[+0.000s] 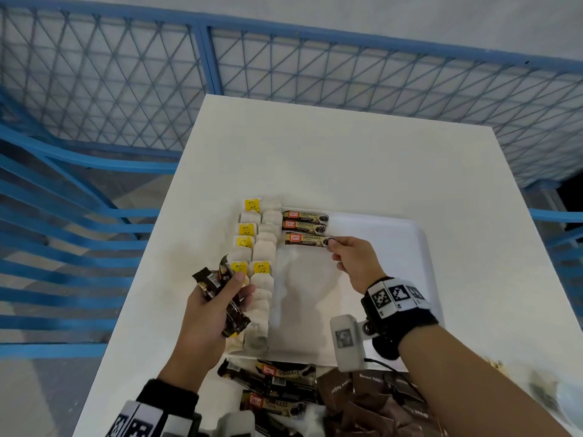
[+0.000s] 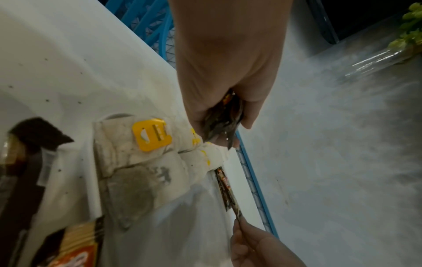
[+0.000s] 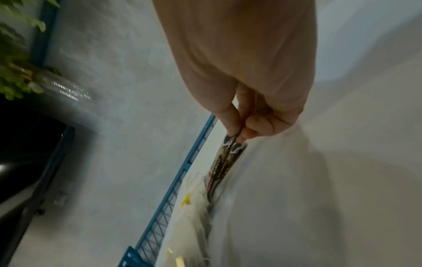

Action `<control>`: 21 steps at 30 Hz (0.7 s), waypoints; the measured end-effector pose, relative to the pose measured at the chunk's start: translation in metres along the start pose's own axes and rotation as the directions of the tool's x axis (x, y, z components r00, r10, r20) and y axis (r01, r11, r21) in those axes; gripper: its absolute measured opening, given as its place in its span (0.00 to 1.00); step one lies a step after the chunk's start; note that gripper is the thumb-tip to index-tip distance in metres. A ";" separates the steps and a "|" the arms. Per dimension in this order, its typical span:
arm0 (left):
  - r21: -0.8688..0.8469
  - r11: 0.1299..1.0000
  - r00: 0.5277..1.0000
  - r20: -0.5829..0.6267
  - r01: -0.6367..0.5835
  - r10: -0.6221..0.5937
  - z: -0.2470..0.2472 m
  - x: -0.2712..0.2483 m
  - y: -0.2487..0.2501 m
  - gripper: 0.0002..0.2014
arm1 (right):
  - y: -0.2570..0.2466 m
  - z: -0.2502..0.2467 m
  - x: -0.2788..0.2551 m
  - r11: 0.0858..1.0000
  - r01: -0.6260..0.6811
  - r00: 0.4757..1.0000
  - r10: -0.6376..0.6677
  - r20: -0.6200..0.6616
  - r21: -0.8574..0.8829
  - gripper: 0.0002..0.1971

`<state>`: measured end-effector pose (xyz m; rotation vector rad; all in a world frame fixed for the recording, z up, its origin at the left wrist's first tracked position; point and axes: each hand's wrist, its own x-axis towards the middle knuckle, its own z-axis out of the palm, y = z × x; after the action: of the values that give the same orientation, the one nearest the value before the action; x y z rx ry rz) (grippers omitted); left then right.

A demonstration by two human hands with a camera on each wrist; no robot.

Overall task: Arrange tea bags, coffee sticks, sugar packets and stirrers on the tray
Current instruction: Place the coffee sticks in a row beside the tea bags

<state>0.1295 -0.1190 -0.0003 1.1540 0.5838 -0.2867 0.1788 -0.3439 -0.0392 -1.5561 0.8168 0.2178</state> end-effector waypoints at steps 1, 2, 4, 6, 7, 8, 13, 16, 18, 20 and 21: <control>-0.013 1.000 1.000 0.006 0.011 -0.011 0.000 0.001 0.001 0.03 | 0.001 0.001 0.004 1.000 0.006 1.000 -0.006 -0.012 -0.027 0.10; -0.024 0.999 1.000 0.011 0.021 -0.021 0.000 0.002 0.001 0.03 | 0.001 0.003 0.008 0.998 0.016 1.000 -0.017 -0.023 -0.059 0.10; -0.038 0.999 0.999 0.019 0.031 -0.031 0.000 0.003 0.002 0.03 | 0.002 0.006 0.013 0.989 0.046 0.997 -0.054 -0.052 -0.140 0.09; -0.058 0.997 0.999 0.026 0.043 -0.041 0.001 0.003 0.003 0.04 | 0.002 0.010 0.015 0.971 0.076 0.992 -0.096 -0.080 -0.229 0.06; -0.072 0.996 0.998 0.030 0.050 -0.048 0.001 0.003 0.004 0.04 | 0.002 0.011 0.017 0.962 0.088 0.989 -0.116 -0.093 -0.260 0.07; -0.085 0.995 0.998 0.034 0.057 -0.054 0.001 0.003 0.004 0.04 | 0.002 0.012 0.018 0.953 0.096 0.986 -0.131 -0.104 -0.287 0.08; -0.100 0.992 0.997 0.039 0.074 -0.071 0.002 0.003 0.005 0.04 | 0.003 0.016 0.020 0.902 0.110 0.977 -0.176 -0.122 -0.417 0.09; -0.097 0.992 0.996 0.049 0.076 -0.071 0.002 0.003 0.004 0.04 | 0.002 0.015 0.021 0.871 0.130 0.972 -0.206 -0.110 -0.474 0.09; -0.102 0.992 0.995 0.061 0.079 -0.073 0.002 0.002 0.003 0.03 | 0.001 0.015 0.021 0.863 0.131 0.971 -0.210 -0.110 -0.489 0.09; -0.101 0.991 0.994 0.072 0.087 -0.080 0.003 0.002 0.003 0.04 | 0.000 0.015 0.021 0.865 0.130 0.971 -0.211 -0.116 -0.485 0.09; -0.093 0.991 0.993 0.077 0.092 -0.084 0.003 0.002 0.003 0.04 | 0.000 0.016 0.020 0.875 0.128 0.970 -0.208 -0.123 -0.467 0.08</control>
<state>0.1332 -0.1201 0.0019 1.0217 0.5788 -0.3710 0.1983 -0.3368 -0.0541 -2.1062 0.7907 0.1564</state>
